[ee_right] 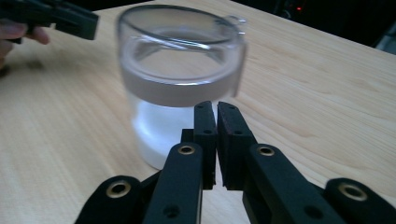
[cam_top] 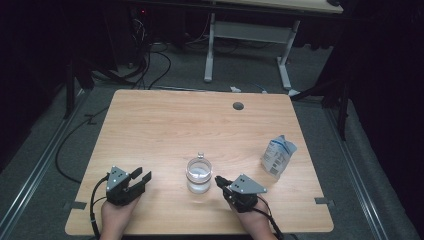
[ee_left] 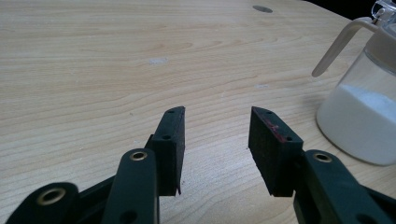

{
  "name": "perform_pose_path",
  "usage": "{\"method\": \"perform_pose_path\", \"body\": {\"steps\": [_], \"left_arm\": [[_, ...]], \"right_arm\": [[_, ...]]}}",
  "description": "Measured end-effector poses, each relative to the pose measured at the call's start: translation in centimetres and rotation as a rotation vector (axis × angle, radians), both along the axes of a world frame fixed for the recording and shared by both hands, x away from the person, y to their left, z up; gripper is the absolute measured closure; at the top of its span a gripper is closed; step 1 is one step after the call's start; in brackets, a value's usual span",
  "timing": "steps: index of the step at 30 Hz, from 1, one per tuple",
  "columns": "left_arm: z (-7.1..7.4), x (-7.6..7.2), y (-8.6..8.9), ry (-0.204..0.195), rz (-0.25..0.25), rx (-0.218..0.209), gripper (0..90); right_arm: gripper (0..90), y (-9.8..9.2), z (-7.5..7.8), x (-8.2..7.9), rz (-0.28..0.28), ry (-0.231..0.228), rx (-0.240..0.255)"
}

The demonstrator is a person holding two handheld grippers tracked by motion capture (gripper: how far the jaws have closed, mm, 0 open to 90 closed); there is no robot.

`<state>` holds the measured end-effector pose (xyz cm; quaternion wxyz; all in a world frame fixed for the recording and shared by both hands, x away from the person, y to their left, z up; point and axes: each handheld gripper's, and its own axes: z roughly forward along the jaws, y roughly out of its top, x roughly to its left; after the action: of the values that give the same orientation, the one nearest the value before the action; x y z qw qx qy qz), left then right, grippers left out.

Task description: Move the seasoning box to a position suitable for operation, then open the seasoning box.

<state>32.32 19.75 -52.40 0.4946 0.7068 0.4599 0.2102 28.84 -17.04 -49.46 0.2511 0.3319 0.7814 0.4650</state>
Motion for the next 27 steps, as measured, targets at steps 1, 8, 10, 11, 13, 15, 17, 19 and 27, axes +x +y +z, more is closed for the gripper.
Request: {"method": "perform_pose_path", "body": {"steps": [1,8,10,11,13,15,17,19,27], "left_arm": [[0.0,0.0,0.0,-0.001,0.000,0.001,56.3],[0.1,0.0,-0.2,-0.005,-0.002,-0.002,56.2],[0.1,0.1,-0.2,-0.006,-0.001,-0.003,56.1],[0.1,0.1,-0.2,-0.006,-0.001,-0.004,56.1],[0.2,0.1,-0.2,-0.007,-0.003,-0.002,56.1],[0.2,0.2,-0.2,-0.005,-0.004,-0.004,56.1],[0.1,0.3,-0.3,-0.006,-0.004,-0.005,56.1],[0.1,0.3,-0.4,-0.003,-0.005,-0.004,56.1],[0.1,0.3,-0.5,-0.007,-0.004,-0.001,56.1]], "right_arm": [[85.4,-0.5,0.0,0.2,-0.016,-0.002,0.005],[81.0,-4.6,-0.1,0.8,-0.131,0.008,0.029],[80.0,-6.0,0.0,0.8,-0.167,0.004,0.040],[80.1,-6.8,0.1,0.7,-0.184,0.004,0.048],[80.3,-8.2,0.3,0.6,-0.217,-0.005,0.049],[80.1,-9.6,0.4,0.5,-0.251,-0.012,0.056],[80.1,-10.9,0.4,0.3,-0.284,-0.013,0.059],[80.0,-11.9,0.4,0.1,-0.309,-0.011,0.062],[79.1,-14.3,0.0,-0.8,-0.357,-0.013,0.058]]}}
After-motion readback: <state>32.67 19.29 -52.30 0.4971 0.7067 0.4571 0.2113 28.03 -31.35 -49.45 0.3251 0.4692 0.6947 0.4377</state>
